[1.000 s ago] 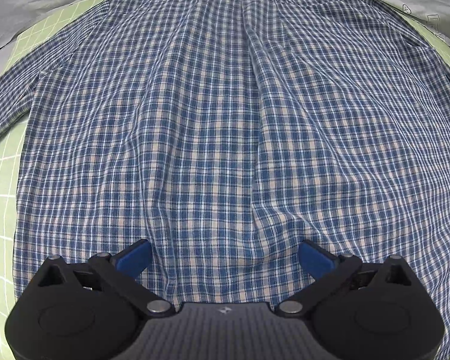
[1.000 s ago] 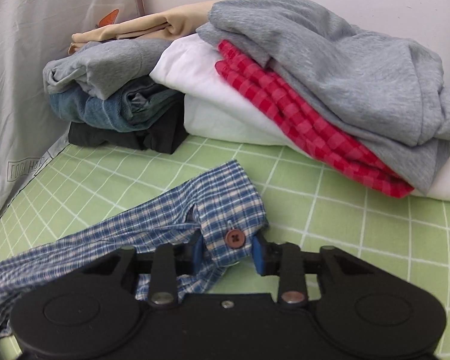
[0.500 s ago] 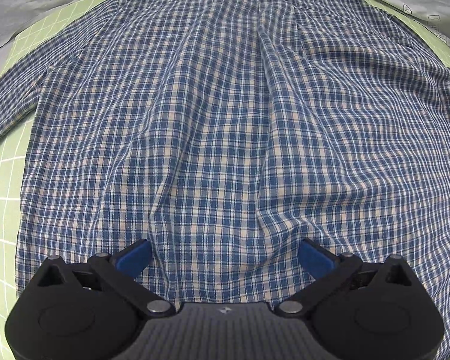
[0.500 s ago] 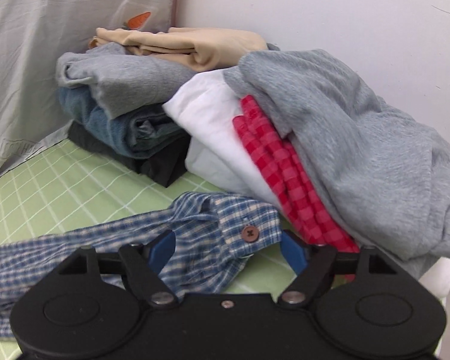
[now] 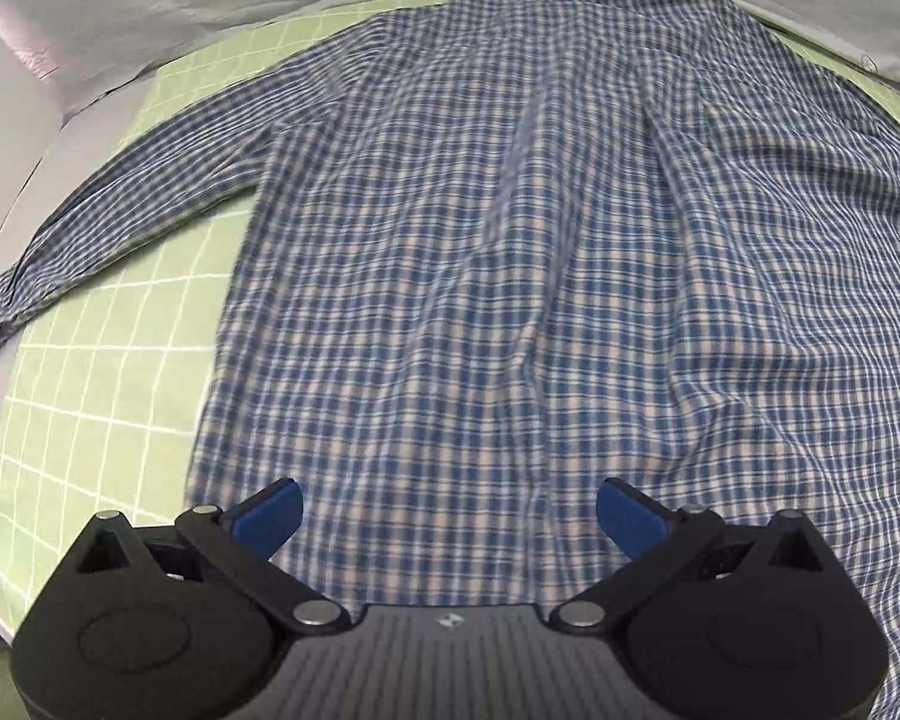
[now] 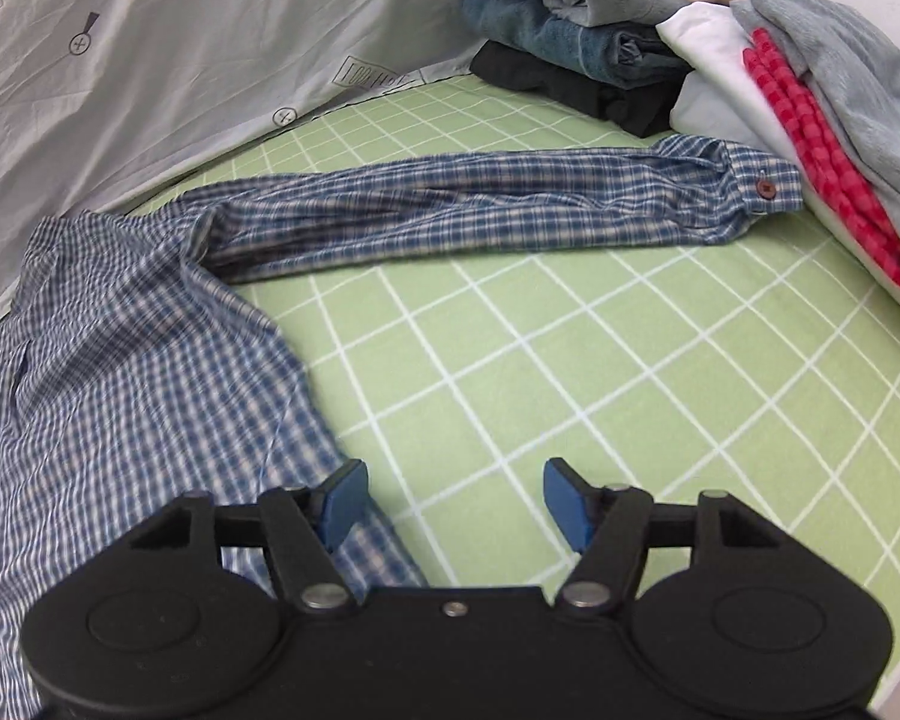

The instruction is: Fold clothes

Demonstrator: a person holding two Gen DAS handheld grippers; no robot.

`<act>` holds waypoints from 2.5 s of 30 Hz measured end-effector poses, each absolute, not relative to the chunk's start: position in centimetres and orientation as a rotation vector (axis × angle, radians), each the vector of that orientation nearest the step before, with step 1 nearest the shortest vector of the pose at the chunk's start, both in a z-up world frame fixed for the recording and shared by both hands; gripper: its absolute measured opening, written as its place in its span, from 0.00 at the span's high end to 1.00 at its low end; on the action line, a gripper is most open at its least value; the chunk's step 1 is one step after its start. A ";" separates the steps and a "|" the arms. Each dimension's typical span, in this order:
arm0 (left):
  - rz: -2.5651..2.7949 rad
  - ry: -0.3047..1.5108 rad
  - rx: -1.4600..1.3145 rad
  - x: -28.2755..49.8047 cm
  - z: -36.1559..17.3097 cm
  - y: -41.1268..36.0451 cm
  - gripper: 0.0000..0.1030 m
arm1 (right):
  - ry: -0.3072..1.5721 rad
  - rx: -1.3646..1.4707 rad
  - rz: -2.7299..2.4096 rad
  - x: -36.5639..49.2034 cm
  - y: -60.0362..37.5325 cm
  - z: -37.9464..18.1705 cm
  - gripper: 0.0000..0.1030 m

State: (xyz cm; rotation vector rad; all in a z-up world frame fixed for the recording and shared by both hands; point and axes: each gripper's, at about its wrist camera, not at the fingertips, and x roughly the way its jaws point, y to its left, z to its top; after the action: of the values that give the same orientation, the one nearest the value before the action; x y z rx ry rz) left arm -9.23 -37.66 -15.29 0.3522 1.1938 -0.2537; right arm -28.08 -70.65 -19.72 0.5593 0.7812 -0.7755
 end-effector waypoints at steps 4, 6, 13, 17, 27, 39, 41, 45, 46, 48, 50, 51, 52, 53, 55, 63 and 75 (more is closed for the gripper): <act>-0.199 1.175 0.347 -9.8 -14.7 -33.6 0.00 | 0.806 0.575 -0.748 -30.6 -68.2 -19.6 0.29; -0.170 1.182 0.345 -10.4 -14.6 -30.9 0.00 | 0.817 0.557 -0.752 -31.7 -67.0 -19.6 0.29; -0.109 1.246 0.210 -11.7 -15.7 -24.6 0.01 | 0.878 0.463 -0.723 -33.4 -63.3 -19.8 0.29; -0.130 1.260 0.083 -12.3 -16.1 -23.0 0.17 | 0.874 0.389 -0.696 -34.1 -61.8 -19.5 0.72; -0.080 1.133 0.181 -12.4 -14.7 -22.6 0.95 | 0.932 0.465 -0.654 -36.6 -59.5 -18.6 0.96; -0.060 1.171 0.061 -10.5 -14.2 -21.0 0.47 | 0.952 0.386 -0.679 -35.3 -59.5 -17.3 0.44; -0.065 1.144 0.019 -10.0 -13.5 -20.6 0.38 | 0.932 0.368 -0.672 -34.3 -59.4 -17.0 0.24; -0.081 1.107 -0.010 -8.2 -12.3 -20.1 0.15 | 0.893 0.330 -0.631 -32.1 -58.7 -16.8 0.00; -0.083 1.097 -0.015 -7.7 -12.0 -20.0 0.15 | 0.890 0.314 -0.611 -31.3 -58.5 -16.7 0.00; -0.067 1.070 -0.018 -6.4 -11.5 -19.5 0.15 | 0.877 0.292 -0.584 -29.2 -58.0 -16.2 0.00; -0.049 1.039 -0.023 -5.1 -11.0 -18.9 0.15 | 0.859 0.272 -0.560 -27.1 -57.6 -15.4 0.00; -0.036 1.021 -0.027 -4.2 -10.7 -18.4 0.15 | 0.841 0.269 -0.547 -26.0 -57.4 -14.9 0.00; -0.019 1.004 -0.028 -3.3 -10.4 -17.8 0.15 | 0.824 0.265 -0.534 -25.0 -57.2 -14.5 0.00; -0.004 0.987 -0.030 -2.4 -10.1 -17.3 0.15 | 0.806 0.261 -0.521 -23.9 -56.9 -14.0 0.00; 0.014 0.969 -0.045 -0.9 -9.8 -16.1 0.15 | 0.787 0.246 -0.486 -21.3 -56.5 -13.9 0.00; 0.071 0.995 -0.097 6.0 -12.2 -10.6 0.15 | 0.825 0.264 -0.484 -12.7 -55.7 -16.4 0.00; 0.238 0.948 -0.228 15.2 -15.4 -1.7 0.15 | 0.859 0.380 -0.637 -8.0 -55.9 -20.4 0.00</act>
State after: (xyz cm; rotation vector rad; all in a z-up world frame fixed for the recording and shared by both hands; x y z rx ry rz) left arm 15.21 -1.73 -15.42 -0.2276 0.9476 0.2380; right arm -7.99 -55.89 -20.43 0.3800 0.8590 -0.6366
